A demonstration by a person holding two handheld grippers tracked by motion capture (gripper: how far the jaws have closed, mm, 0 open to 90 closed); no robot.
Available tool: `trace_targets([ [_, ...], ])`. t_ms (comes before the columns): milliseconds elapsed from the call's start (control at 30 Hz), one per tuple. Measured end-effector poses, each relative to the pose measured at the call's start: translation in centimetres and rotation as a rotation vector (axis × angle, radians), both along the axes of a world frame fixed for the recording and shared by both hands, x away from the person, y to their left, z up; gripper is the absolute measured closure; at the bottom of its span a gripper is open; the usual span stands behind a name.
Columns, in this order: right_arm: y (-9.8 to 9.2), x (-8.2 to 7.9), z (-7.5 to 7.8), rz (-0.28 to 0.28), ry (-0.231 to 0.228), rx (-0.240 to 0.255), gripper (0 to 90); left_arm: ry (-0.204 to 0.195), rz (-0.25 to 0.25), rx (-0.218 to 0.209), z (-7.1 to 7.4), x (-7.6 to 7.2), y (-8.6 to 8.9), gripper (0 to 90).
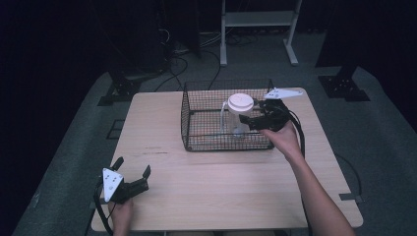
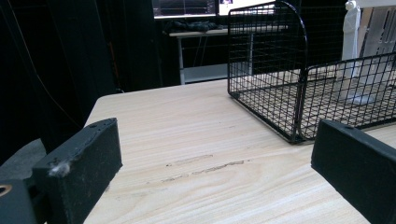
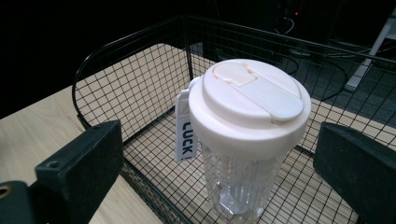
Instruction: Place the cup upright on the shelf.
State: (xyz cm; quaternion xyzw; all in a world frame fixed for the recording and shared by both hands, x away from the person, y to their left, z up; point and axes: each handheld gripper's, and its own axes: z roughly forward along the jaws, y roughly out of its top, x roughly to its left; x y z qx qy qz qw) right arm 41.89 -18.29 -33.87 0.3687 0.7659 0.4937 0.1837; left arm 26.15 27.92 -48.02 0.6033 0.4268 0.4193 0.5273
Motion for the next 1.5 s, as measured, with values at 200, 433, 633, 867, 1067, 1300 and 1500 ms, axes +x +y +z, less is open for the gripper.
trace_targets([
  [200,-0.4,-0.8,0.0,0.008,0.005,-0.008,1.2,-0.001,0.000,0.002,0.0,0.0,0.0,0.9],
  [433,-0.9,-1.4,-0.2,0.026,0.012,-0.011,1.3,-0.001,0.000,0.002,0.0,0.0,0.0,0.9],
  [633,-1.2,-2.1,-0.3,0.031,0.011,-0.016,1.2,0.000,0.000,0.004,0.0,0.0,0.0,0.9],
  [867,-1.7,-2.8,-0.4,0.037,0.016,-0.016,1.2,-0.001,-0.001,0.006,0.0,0.0,0.0,0.9],
  [1067,-2.1,-3.4,-0.7,0.050,0.026,-0.008,1.2,-0.001,0.000,0.008,0.0,0.0,-0.1,0.9],
  [1300,-2.6,-3.9,-1.1,0.044,0.033,-0.010,1.2,-0.001,0.001,0.007,0.0,0.0,-0.1,0.9],
  [1500,-3.2,-4.5,-1.2,0.038,0.026,-0.014,1.2,-0.002,0.000,0.008,0.0,0.0,-0.1,0.9],
])
